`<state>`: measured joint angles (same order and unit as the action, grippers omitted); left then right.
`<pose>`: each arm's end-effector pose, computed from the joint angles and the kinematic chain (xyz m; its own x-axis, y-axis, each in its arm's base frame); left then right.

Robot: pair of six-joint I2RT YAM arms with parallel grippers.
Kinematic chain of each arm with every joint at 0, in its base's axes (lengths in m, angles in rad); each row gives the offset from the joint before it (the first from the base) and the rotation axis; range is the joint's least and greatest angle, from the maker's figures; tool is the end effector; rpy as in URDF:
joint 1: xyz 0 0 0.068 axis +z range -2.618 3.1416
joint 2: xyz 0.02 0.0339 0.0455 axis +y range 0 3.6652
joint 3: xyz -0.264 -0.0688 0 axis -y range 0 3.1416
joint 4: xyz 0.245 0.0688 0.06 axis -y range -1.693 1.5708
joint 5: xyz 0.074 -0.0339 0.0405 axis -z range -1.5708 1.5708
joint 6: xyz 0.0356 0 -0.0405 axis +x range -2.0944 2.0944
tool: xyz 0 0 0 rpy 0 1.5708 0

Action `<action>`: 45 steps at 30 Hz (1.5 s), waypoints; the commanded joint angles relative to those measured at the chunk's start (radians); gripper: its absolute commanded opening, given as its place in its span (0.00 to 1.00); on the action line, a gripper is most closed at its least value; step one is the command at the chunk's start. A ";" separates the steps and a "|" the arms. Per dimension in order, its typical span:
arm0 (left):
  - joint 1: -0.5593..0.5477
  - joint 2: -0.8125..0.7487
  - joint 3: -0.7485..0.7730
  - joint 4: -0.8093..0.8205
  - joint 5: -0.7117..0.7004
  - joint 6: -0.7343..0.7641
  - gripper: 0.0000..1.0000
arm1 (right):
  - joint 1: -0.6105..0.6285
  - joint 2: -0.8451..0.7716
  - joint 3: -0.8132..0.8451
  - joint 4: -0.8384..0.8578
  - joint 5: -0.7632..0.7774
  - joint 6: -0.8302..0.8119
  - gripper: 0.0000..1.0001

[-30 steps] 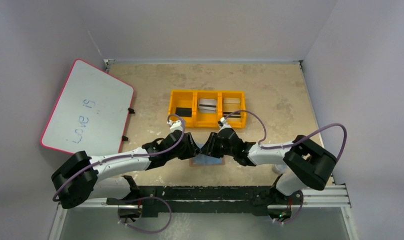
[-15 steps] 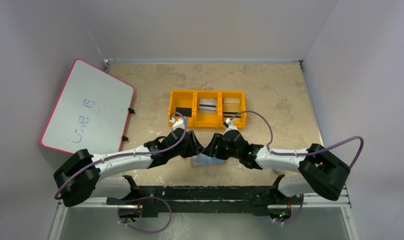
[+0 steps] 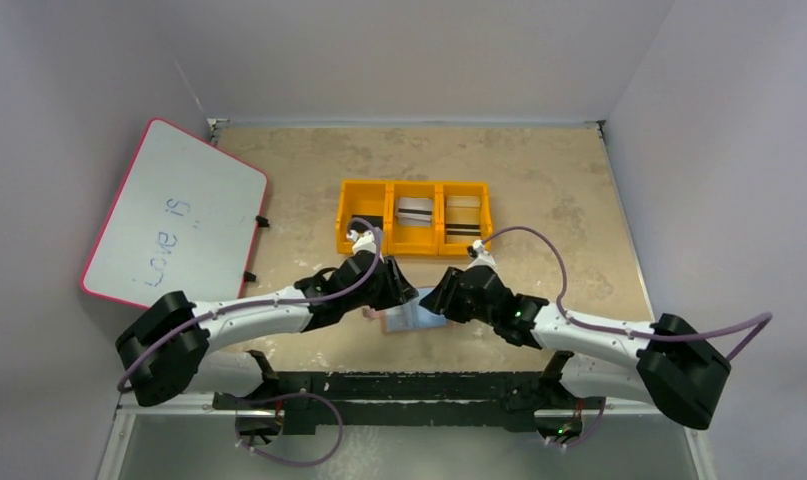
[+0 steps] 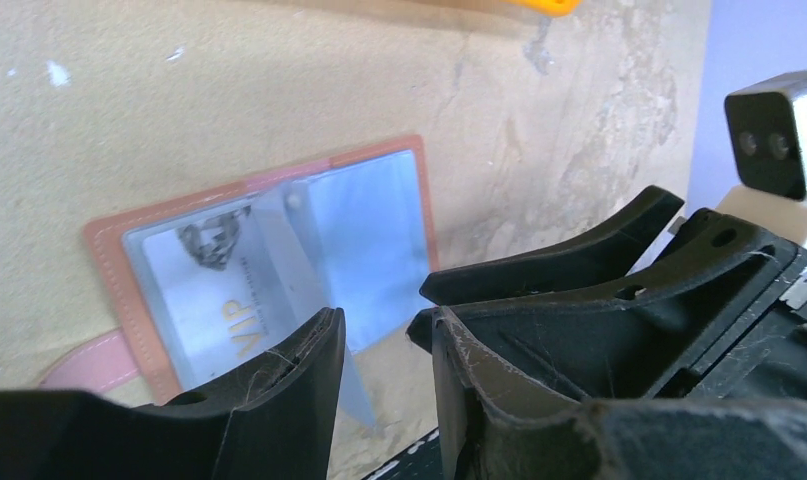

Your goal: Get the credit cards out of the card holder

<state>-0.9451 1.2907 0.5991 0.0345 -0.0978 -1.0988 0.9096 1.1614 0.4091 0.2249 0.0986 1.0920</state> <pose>0.1555 -0.2092 0.1903 -0.8408 -0.3498 -0.4131 0.0276 0.7345 -0.6781 0.1436 0.1789 0.1770 -0.7931 0.4189 -0.4421 -0.0635 0.6650 0.7441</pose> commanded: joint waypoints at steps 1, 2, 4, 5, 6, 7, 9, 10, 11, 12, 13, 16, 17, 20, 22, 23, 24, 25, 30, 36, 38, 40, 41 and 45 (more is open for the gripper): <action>-0.004 0.035 0.060 0.086 0.027 0.020 0.37 | 0.004 -0.094 0.016 -0.185 0.147 0.083 0.46; -0.004 0.048 0.063 0.093 0.032 0.021 0.37 | 0.005 -0.115 0.020 -0.213 0.170 0.090 0.46; -0.005 0.073 0.064 0.112 0.037 0.020 0.37 | 0.004 -0.159 0.024 -0.254 0.215 0.099 0.46; -0.005 0.085 0.065 0.119 0.037 0.020 0.37 | 0.005 -0.181 0.024 -0.270 0.231 0.099 0.46; -0.005 0.096 0.067 0.127 0.037 0.019 0.37 | 0.005 -0.211 0.019 -0.276 0.236 0.097 0.46; -0.005 0.105 0.070 0.134 0.037 0.020 0.37 | 0.004 -0.232 0.012 -0.266 0.234 0.083 0.46; -0.006 0.122 0.071 0.153 0.037 0.019 0.37 | 0.004 -0.274 -0.027 -0.179 0.179 0.030 0.46; -0.005 0.129 0.073 0.156 0.035 0.020 0.37 | 0.005 -0.290 -0.054 -0.117 0.152 0.010 0.47; -0.005 0.134 0.076 0.159 0.032 0.022 0.37 | 0.005 -0.302 -0.074 -0.070 0.134 -0.006 0.47; -0.005 0.139 0.078 0.165 0.031 0.022 0.37 | 0.006 -0.307 -0.097 -0.019 0.103 -0.030 0.47; -0.005 0.144 0.080 0.172 0.030 0.023 0.37 | 0.006 -0.306 -0.120 0.039 0.062 -0.044 0.47; -0.005 0.157 0.088 0.179 0.036 0.024 0.37 | 0.005 -0.263 -0.159 0.173 -0.038 -0.080 0.50; -0.006 0.161 0.091 0.179 0.037 0.025 0.37 | 0.005 -0.236 -0.153 0.183 -0.052 -0.088 0.51; -0.006 0.169 0.092 0.182 0.035 0.023 0.37 | 0.005 -0.136 -0.101 0.180 -0.073 -0.119 0.53; -0.006 0.176 0.092 0.186 0.036 0.020 0.37 | 0.006 -0.083 -0.062 0.161 -0.064 -0.133 0.48; -0.006 0.181 0.094 0.186 0.035 0.018 0.37 | 0.006 -0.068 -0.043 0.126 -0.038 -0.128 0.44; -0.006 0.183 0.094 0.180 0.029 0.016 0.37 | 0.010 -0.060 -0.016 0.046 0.022 -0.078 0.40; -0.006 0.186 0.096 0.169 0.020 0.014 0.37 | 0.019 -0.062 0.002 -0.023 0.074 -0.050 0.40; -0.006 0.153 0.099 0.079 -0.057 0.026 0.36 | 0.025 -0.214 -0.046 0.000 0.108 -0.065 0.29; -0.007 0.124 0.111 0.035 -0.091 0.035 0.37 | 0.025 -0.378 -0.126 -0.003 0.083 -0.027 0.35; -0.006 0.112 0.121 0.003 -0.112 0.045 0.37 | 0.026 -0.388 -0.122 0.041 0.078 -0.071 0.35; -0.007 0.095 0.135 -0.044 -0.138 0.057 0.37 | 0.025 -0.367 -0.104 0.034 0.061 -0.065 0.35; -0.009 0.087 0.140 -0.083 -0.166 0.058 0.37 | 0.026 -0.346 -0.101 0.040 0.039 -0.051 0.35; -0.008 0.047 0.132 -0.236 -0.286 0.034 0.37 | 0.024 -0.190 -0.058 0.096 -0.059 -0.075 0.35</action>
<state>-0.9459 1.3991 0.7017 -0.0509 -0.2409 -1.0714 0.9295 0.8558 0.2935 0.2474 0.1249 1.0386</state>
